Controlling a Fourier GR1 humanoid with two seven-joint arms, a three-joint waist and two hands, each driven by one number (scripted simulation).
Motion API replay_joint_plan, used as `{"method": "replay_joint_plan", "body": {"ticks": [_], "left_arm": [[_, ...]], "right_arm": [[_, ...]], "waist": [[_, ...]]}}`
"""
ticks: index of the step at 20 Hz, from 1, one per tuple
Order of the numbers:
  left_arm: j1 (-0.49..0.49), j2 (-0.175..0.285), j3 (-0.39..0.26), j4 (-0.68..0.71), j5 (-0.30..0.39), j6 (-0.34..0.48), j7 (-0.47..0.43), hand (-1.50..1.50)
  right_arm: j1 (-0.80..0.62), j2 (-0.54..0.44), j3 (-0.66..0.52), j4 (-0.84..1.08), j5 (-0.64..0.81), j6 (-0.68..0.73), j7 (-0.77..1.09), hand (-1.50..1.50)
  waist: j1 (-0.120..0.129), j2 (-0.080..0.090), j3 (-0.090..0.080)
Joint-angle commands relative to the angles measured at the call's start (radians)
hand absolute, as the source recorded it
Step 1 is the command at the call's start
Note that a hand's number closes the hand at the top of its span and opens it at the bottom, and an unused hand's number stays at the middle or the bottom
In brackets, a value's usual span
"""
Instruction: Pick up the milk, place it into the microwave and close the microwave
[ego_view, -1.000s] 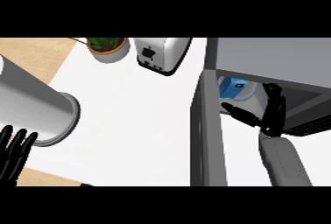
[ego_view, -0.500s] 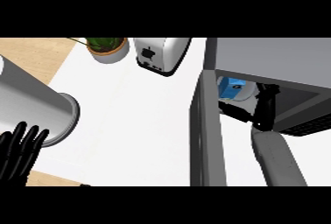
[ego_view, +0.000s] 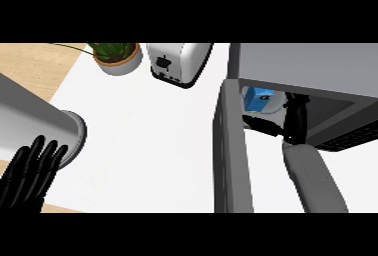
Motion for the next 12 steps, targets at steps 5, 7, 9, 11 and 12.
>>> {"method": "replay_joint_plan", "body": {"ticks": [5, 7, 9, 11, 12], "left_arm": [[-0.003, -0.023, -0.034, 0.002, -0.048, 0.022, 0.000, -1.50], [-0.004, -0.032, -0.038, 0.007, -0.049, 0.028, 0.000, -1.50], [-0.022, -0.037, -0.037, 0.013, -0.057, 0.041, 0.007, -1.50], [-0.018, -0.041, -0.068, 0.017, -0.075, 0.036, 0.015, -1.50], [-0.024, -0.033, -0.058, 0.030, -0.072, 0.031, 0.010, -1.50]], "right_arm": [[-0.172, -0.032, -0.054, 0.207, -0.062, 0.118, 0.228, -1.50], [-0.184, -0.035, -0.057, 0.221, -0.066, 0.124, 0.233, -1.50], [-0.179, -0.031, -0.064, 0.234, -0.088, 0.154, 0.206, -1.50], [-0.194, -0.021, -0.065, 0.247, -0.097, 0.163, 0.220, -1.50], [-0.191, -0.010, -0.055, 0.263, -0.093, 0.168, 0.220, -1.50]], "waist": [[-0.012, 0.027, 0.004], [-0.023, 0.023, 0.003], [-0.035, 0.027, 0.004], [-0.049, 0.021, 0.004], [-0.053, 0.021, 0.003]]}}
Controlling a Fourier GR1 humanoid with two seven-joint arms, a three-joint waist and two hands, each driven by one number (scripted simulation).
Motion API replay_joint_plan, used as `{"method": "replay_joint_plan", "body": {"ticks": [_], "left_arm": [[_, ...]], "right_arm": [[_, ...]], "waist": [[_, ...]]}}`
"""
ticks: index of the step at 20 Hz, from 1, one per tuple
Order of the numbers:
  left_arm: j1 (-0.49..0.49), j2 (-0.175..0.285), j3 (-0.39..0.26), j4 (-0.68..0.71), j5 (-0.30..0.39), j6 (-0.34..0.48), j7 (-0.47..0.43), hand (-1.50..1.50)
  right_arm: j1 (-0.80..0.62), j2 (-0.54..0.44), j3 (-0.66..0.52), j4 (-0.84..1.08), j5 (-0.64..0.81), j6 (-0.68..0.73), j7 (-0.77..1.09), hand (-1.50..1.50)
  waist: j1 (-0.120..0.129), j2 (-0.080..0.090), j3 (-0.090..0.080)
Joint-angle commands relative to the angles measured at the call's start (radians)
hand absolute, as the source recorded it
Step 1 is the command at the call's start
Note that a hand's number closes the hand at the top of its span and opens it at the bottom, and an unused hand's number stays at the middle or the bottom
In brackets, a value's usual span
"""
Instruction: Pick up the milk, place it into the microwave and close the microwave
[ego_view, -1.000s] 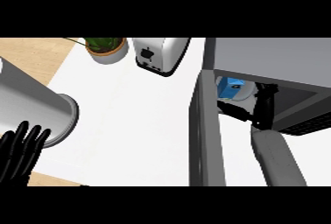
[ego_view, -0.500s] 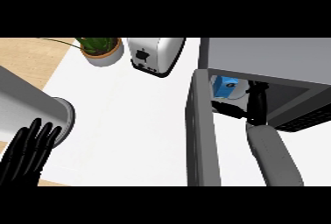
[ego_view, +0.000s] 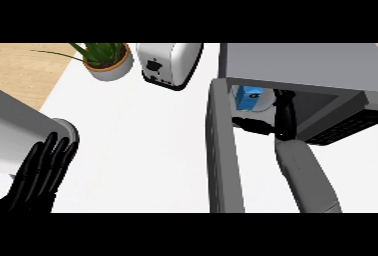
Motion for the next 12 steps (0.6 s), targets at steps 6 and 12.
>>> {"method": "replay_joint_plan", "body": {"ticks": [6, 12], "left_arm": [[-0.019, -0.011, -0.063, 0.044, -0.038, -0.012, 0.003, -1.50], [-0.005, -0.010, -0.132, 0.096, -0.092, -0.037, -0.013, -1.50]], "right_arm": [[-0.144, -0.003, -0.061, 0.198, -0.112, 0.194, 0.216, -1.50], [-0.243, -0.029, -0.121, 0.406, -0.163, 0.319, 0.175, -1.50]], "waist": [[-0.032, 0.030, 0.005], [-0.068, 0.017, 0.004]]}}
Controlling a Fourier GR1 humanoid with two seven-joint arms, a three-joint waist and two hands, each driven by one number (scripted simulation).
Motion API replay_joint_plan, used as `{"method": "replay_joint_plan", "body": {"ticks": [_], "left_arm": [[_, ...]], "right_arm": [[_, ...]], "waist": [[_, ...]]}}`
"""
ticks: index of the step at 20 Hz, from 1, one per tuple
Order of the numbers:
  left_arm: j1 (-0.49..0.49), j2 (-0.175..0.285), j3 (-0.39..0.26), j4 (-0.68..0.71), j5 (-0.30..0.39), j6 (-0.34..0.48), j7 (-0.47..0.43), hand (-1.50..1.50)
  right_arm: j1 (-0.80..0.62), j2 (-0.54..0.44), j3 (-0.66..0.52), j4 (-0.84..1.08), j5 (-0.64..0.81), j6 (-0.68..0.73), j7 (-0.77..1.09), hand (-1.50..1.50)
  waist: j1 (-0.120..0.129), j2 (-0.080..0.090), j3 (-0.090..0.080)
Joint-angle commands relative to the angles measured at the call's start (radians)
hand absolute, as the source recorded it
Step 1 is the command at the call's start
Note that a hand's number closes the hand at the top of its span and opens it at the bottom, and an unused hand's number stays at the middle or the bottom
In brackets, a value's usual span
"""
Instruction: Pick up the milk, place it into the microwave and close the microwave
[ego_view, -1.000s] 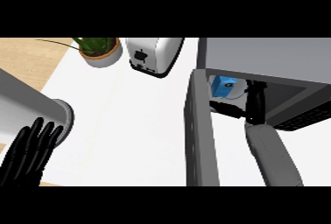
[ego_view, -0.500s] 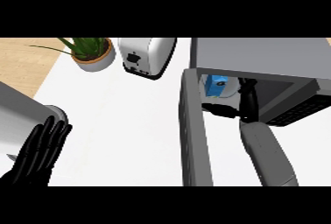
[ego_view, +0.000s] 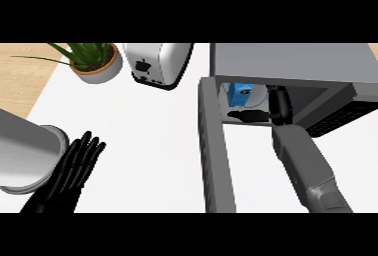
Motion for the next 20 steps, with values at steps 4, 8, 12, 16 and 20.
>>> {"method": "replay_joint_plan", "body": {"ticks": [4, 8, 12, 16, 20], "left_arm": [[-0.075, 0.015, -0.077, 0.122, -0.076, -0.045, -0.034, 1.50], [-0.136, 0.056, -0.076, 0.215, -0.101, -0.093, -0.080, 1.50], [-0.163, -0.010, -0.165, 0.223, -0.161, -0.024, 0.011, 1.50], [-0.258, 0.000, -0.133, 0.357, -0.215, -0.009, -0.036, 1.50], [-0.324, -0.006, -0.230, 0.433, -0.282, -0.037, 0.019, 1.50]], "right_arm": [[-0.014, -0.003, -0.039, 0.126, -0.043, 0.113, -0.054, -1.50], [0.029, 0.037, -0.022, 0.139, -0.024, 0.086, -0.123, -1.50], [0.173, 0.017, 0.016, -0.019, -0.036, 0.165, -0.117, -1.50], [0.313, 0.005, 0.066, -0.217, -0.042, 0.207, -0.021, -1.50], [0.387, -0.035, 0.082, -0.338, -0.047, 0.240, 0.005, -1.50]], "waist": [[-0.048, -0.010, 0.000], [-0.053, -0.012, -0.001], [-0.072, -0.020, -0.002], [-0.084, -0.023, -0.002], [-0.092, -0.022, -0.002]]}}
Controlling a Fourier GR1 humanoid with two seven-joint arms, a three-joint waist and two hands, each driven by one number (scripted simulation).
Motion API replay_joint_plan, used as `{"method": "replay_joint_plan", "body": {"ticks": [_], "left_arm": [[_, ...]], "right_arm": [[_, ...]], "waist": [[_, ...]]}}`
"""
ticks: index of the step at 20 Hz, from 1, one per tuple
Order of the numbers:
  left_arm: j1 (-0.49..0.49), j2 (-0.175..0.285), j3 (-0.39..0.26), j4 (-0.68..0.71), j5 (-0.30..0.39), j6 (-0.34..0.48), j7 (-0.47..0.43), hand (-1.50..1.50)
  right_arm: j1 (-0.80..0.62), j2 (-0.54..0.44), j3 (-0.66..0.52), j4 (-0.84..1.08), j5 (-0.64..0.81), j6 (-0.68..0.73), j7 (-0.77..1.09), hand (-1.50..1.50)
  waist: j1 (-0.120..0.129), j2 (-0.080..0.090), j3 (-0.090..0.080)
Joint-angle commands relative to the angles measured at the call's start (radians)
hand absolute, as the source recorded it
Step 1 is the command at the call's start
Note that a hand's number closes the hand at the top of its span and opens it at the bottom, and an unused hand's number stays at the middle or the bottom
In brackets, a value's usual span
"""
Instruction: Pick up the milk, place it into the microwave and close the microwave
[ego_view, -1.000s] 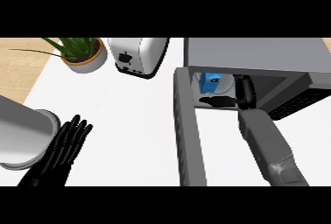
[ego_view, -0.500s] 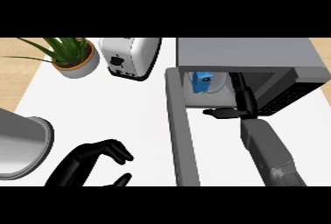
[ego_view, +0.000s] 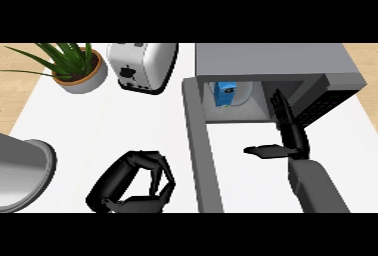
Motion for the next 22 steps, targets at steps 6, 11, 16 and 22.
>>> {"method": "replay_joint_plan", "body": {"ticks": [6, 11, 16, 22], "left_arm": [[-0.084, -0.010, -0.228, 0.232, -0.060, 0.104, -0.031, 1.50], [-0.147, -0.010, -0.331, 0.360, 0.009, 0.130, -0.081, 1.50], [-0.293, -0.010, -0.512, 0.495, 0.063, 0.295, -0.067, 1.50], [-0.452, -0.010, -0.678, 0.626, 0.263, 0.603, -0.088, 1.50]], "right_arm": [[0.348, -0.024, 0.078, -0.457, -0.027, 0.068, 0.078, -1.50], [0.493, -0.067, 0.055, -0.704, -0.103, 0.115, 0.192, -1.50], [0.544, -0.115, 0.010, -0.854, -0.149, 0.131, 0.265, -1.50], [0.559, -0.164, -0.038, -0.981, -0.303, 0.231, 0.372, -1.50]], "waist": [[-0.016, -0.002, -0.001], [-0.013, 0.001, -0.001], [-0.014, 0.004, 0.000], [-0.048, 0.010, -0.002]]}}
